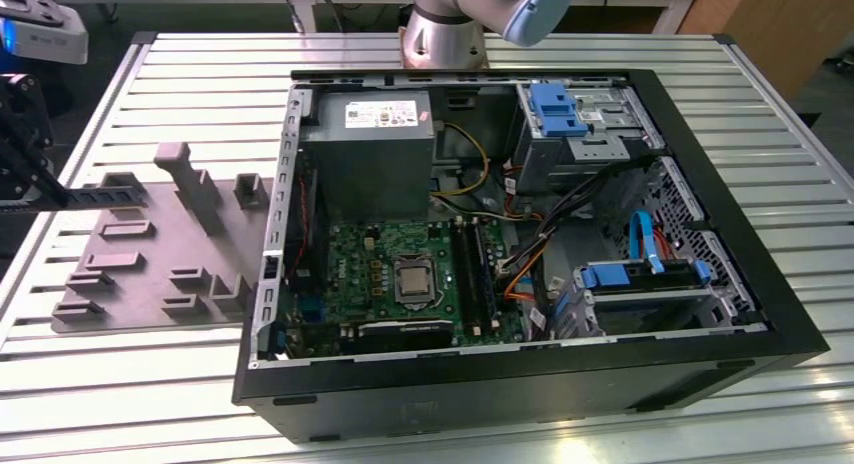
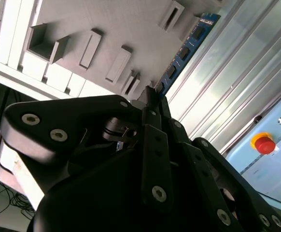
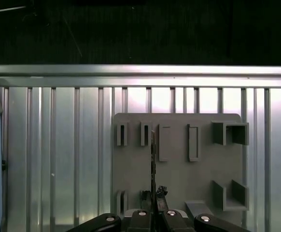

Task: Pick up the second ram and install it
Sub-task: 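Pick up the second ram and move it above second insertion slot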

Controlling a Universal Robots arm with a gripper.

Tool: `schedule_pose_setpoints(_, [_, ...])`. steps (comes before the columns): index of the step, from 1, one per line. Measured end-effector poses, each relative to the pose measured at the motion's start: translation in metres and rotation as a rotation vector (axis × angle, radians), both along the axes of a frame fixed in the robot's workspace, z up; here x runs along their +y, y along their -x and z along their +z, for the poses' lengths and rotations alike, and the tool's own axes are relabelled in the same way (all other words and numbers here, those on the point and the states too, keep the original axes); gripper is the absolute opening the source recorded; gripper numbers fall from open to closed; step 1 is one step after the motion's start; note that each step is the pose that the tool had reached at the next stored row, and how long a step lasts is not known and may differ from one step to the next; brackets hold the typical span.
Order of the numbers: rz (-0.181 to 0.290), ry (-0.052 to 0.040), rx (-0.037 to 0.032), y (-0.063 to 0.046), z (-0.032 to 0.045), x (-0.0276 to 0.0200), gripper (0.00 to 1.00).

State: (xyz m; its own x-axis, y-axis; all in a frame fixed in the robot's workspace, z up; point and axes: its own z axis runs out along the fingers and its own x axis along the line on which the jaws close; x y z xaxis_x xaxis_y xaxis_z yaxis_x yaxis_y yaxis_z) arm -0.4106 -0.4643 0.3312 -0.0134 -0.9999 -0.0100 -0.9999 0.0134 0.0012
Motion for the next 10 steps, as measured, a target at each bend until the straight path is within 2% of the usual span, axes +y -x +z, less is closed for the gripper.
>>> schedule_pose_setpoints(10, [0.000, 0.0001, 0.0001, 0.0000, 0.0098, 0.0000, 0.14])
